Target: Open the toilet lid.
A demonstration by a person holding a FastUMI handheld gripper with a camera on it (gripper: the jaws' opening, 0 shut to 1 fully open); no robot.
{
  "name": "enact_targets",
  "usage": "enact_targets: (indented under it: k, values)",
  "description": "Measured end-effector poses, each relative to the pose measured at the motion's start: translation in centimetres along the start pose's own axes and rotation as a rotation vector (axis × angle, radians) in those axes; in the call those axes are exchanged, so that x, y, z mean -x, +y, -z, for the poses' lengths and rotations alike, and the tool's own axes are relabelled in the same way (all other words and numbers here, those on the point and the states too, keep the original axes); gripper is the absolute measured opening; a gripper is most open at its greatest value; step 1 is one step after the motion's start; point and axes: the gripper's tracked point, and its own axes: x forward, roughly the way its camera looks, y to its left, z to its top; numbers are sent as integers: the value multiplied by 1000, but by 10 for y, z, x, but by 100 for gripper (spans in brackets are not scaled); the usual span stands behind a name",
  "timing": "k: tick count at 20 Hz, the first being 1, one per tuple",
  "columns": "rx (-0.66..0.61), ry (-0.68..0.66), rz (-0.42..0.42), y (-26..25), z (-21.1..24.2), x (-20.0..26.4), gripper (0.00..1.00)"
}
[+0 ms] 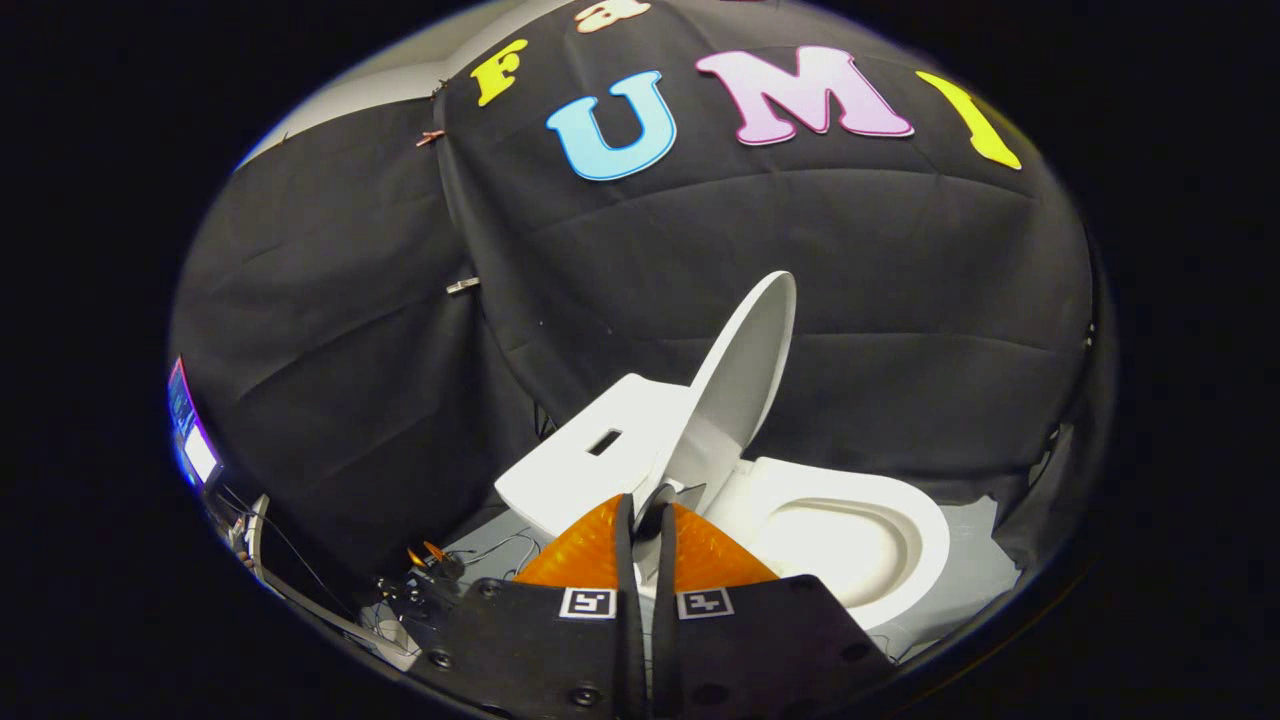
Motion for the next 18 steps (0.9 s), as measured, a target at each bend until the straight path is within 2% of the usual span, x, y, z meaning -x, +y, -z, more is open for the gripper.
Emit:
enact_targets:
  k: [18]
  values:
    - [132,-27,-65,95,-7,-70,8]
